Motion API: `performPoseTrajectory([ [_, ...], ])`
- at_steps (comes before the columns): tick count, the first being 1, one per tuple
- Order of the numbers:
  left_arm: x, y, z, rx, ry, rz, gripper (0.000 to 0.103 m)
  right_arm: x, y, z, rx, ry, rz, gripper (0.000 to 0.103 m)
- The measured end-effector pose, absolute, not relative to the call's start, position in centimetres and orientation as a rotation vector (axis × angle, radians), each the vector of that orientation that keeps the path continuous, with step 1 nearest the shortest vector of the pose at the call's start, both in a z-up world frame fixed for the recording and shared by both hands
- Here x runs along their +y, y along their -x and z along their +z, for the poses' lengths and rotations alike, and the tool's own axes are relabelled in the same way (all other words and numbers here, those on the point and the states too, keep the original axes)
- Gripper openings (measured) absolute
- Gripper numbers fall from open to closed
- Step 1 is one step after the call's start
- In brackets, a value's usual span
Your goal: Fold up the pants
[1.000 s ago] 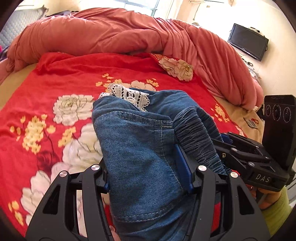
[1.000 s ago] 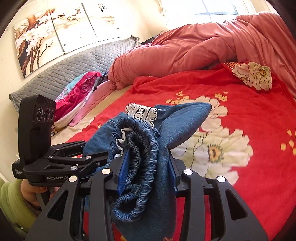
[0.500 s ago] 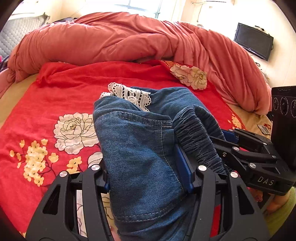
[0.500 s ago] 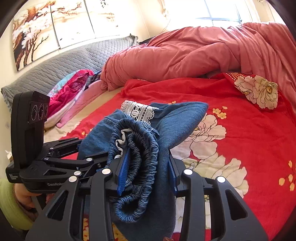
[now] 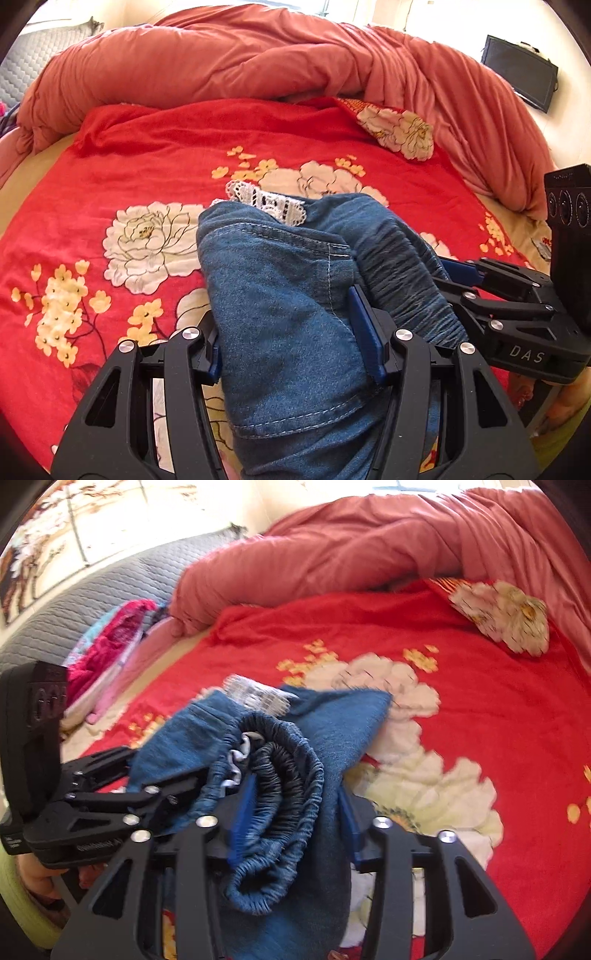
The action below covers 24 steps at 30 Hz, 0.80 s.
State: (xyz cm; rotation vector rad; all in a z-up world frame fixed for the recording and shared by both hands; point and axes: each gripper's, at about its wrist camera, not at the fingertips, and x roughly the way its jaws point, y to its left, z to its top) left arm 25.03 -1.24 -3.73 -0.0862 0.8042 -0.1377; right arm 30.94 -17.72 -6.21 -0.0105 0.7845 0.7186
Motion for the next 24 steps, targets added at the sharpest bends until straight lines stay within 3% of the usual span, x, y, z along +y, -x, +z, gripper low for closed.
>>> performPoseTrajectory([
  [7,-0.9,-25.0,-4.3,0.829,0.092,-0.113,0.052,-18.7,-31.3,-7.6,0.839,0.025,0.635,0.068],
  [18,-0.4,-24.4,-4.2,0.821,0.109,-0.095,0.066,-19.7,-31.4,-8.1,0.853,0.008,0.57,0.085],
  [24,-0.4,-23.9,-3.6,0.802,0.103,-0.096,0.074,-20.2,-31.3,-7.8,0.851,-0.013,0.562,0.087],
])
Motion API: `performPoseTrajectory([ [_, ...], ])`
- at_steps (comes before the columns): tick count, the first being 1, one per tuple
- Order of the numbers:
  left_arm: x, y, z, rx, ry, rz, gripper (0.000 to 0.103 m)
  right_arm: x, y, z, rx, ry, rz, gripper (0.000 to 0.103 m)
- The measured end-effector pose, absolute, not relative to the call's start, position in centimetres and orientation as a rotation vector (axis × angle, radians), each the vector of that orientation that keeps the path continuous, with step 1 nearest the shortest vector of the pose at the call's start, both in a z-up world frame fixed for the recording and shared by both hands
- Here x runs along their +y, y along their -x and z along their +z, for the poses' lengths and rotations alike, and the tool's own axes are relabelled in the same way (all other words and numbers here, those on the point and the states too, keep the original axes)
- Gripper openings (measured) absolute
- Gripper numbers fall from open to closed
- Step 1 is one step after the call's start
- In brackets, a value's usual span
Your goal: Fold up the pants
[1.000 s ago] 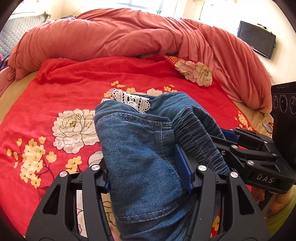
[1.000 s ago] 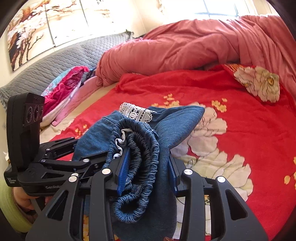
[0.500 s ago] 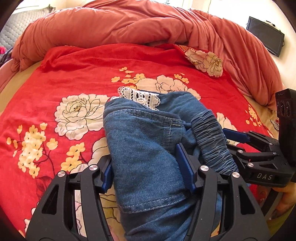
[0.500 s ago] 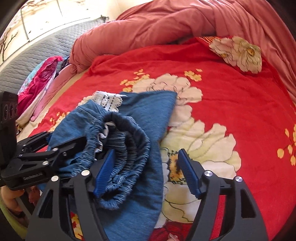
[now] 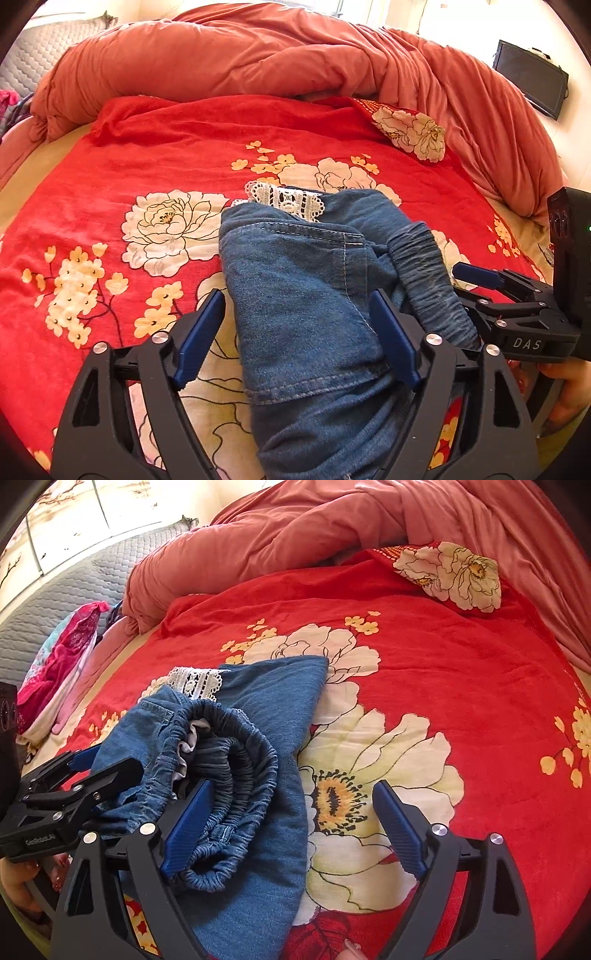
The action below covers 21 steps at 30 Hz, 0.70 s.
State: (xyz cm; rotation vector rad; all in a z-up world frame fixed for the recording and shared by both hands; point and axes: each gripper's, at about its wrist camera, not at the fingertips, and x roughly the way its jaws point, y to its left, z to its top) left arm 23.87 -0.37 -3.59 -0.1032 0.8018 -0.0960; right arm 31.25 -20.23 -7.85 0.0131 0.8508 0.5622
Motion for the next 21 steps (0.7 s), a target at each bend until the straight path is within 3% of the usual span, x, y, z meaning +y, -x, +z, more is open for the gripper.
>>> performPoseTrajectory([
  [6,-0.2,-22.9,-2.7,0.773,0.103,-0.094,0.08,-20.8,-30.3,-6.8,0.796,-0.015,0.542,0.093],
  [18,0.1,-20.5,-0.4,0.701,0.096,-0.078,0.091,-21.6,-26.7,-3.4,0.644,-0.002,0.527,0.093],
  [19,0.0,-20.1,-0.1,0.69,0.094,-0.075,0.092,-21.7,-26.2,-2.9,0.625,0.0,0.526,0.099],
  [21,-0.1,-19.2,0.5,0.672,0.091,-0.072,0.094,-22.1,-25.0,-2.2,0.581,-0.003,0.521,0.098],
])
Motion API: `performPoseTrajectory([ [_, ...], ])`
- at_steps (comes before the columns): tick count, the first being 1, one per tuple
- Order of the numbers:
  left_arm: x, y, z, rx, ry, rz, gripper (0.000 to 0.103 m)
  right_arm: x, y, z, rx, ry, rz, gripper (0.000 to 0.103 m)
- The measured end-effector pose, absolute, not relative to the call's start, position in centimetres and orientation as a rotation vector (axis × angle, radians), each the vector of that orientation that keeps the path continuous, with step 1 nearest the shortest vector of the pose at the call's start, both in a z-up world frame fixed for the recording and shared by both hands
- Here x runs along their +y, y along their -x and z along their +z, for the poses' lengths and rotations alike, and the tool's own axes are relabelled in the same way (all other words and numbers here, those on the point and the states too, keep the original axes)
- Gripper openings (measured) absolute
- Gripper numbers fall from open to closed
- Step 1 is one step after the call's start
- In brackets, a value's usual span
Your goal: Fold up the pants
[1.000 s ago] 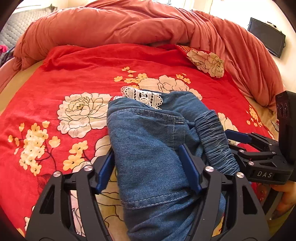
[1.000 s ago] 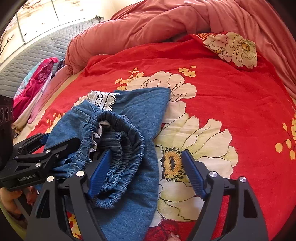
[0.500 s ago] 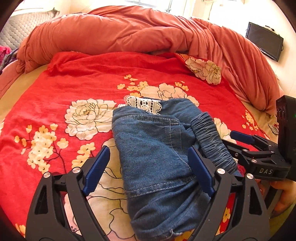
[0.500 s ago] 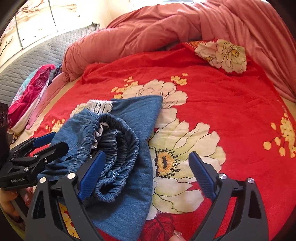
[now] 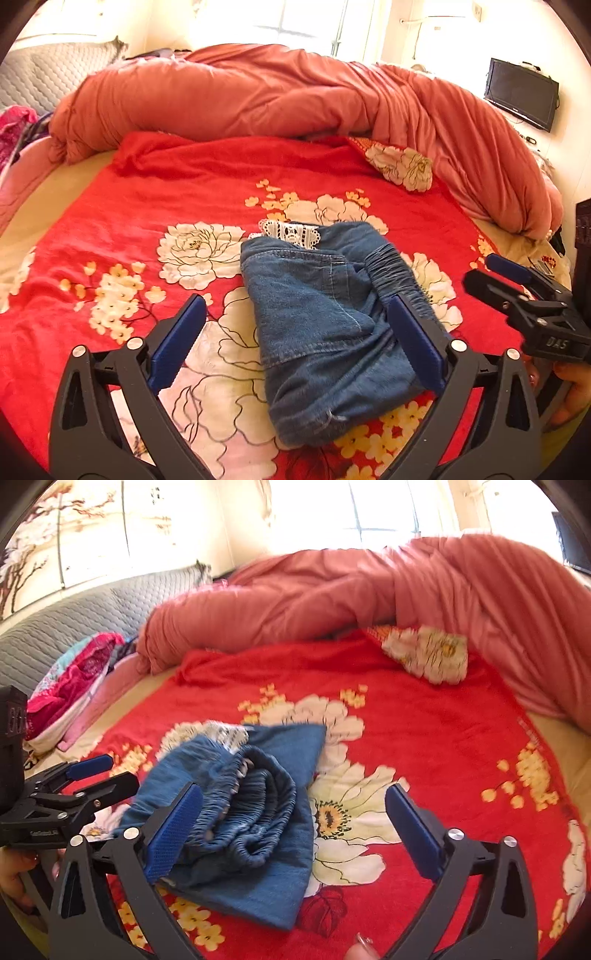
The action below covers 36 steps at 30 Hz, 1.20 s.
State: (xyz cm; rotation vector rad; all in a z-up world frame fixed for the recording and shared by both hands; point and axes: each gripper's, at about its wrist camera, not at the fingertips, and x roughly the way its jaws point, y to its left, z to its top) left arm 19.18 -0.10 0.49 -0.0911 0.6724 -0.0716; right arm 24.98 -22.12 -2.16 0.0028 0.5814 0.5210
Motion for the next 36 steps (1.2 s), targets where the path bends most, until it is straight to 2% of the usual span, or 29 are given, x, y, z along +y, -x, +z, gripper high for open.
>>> performPoseTrajectory([
  [6,-1.0,-15.7,1.0,0.641,0.077,-0.058,0.094,-23.5,-20.9,-1.7,0.532,0.018,0.499,0.098],
  [14,-2.3,-11.0,-1.9,0.704,0.103,-0.062,0.094,-24.2,-17.9,-4.1,0.602,0.056,0.49,0.098],
  [36,-1.5,-11.0,-3.5,0.74,0.138,-0.045,0.094,-24.1,-17.5,-6.2,0.679,0.076,0.461,0.098],
])
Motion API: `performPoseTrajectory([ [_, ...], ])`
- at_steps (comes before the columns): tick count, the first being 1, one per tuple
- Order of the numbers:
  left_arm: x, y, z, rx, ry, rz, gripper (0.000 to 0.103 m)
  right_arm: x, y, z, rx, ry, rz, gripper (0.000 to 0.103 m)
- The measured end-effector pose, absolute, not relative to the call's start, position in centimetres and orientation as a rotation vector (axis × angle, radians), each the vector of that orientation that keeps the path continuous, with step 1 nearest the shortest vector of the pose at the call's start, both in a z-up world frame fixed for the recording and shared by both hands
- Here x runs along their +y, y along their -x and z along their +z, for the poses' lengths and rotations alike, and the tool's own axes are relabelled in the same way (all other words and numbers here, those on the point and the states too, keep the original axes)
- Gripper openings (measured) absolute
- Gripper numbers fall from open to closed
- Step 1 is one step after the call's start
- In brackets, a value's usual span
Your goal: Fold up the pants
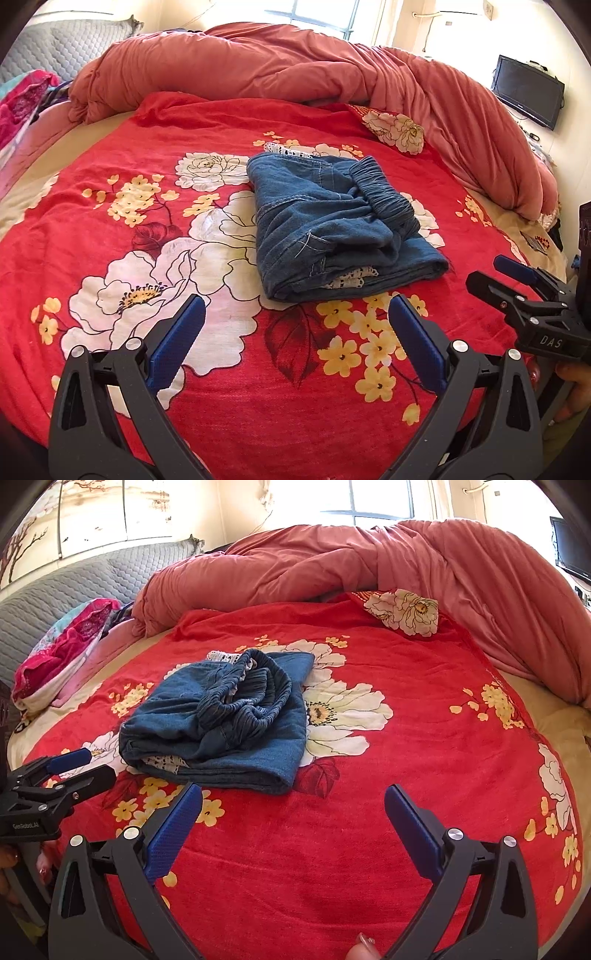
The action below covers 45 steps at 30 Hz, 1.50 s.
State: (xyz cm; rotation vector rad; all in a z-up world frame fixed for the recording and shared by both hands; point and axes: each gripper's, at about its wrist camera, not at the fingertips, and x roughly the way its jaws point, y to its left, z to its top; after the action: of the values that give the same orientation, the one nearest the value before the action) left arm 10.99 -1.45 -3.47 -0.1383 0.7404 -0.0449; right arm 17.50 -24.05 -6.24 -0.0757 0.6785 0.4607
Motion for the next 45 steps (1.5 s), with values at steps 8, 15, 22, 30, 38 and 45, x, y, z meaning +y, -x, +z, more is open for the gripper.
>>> performPoseTrajectory([
  [8,-1.46,-10.95,-3.38,0.736,0.137,-0.032,0.094,-24.22,-17.52,-6.18,0.672,0.065,0.456,0.098],
  [15,-1.37,-10.96,-3.32,0.74,0.14,-0.024,0.094,-24.36,-17.61,-6.14,0.673,0.062,0.45,0.098],
  [22,-1.29,-10.96,-3.36,0.74,0.142,-0.02,0.094,-24.39,-17.7,-6.26,0.677,0.062,0.446,0.098],
  [30,-1.25,-10.96,-3.37,0.746,0.137,-0.012,0.094,-24.68,-17.86,-6.19,0.676,0.05,0.439,0.098],
  [38,-1.21,-11.02,-3.35,0.751,0.133,-0.004,0.094,-24.65,-17.83,-6.19,0.675,0.051,0.438,0.098],
  [45,-1.19,-11.04,-3.33,0.751,0.133,-0.005,0.094,-24.66,-17.79,-6.18,0.675,0.051,0.439,0.098],
])
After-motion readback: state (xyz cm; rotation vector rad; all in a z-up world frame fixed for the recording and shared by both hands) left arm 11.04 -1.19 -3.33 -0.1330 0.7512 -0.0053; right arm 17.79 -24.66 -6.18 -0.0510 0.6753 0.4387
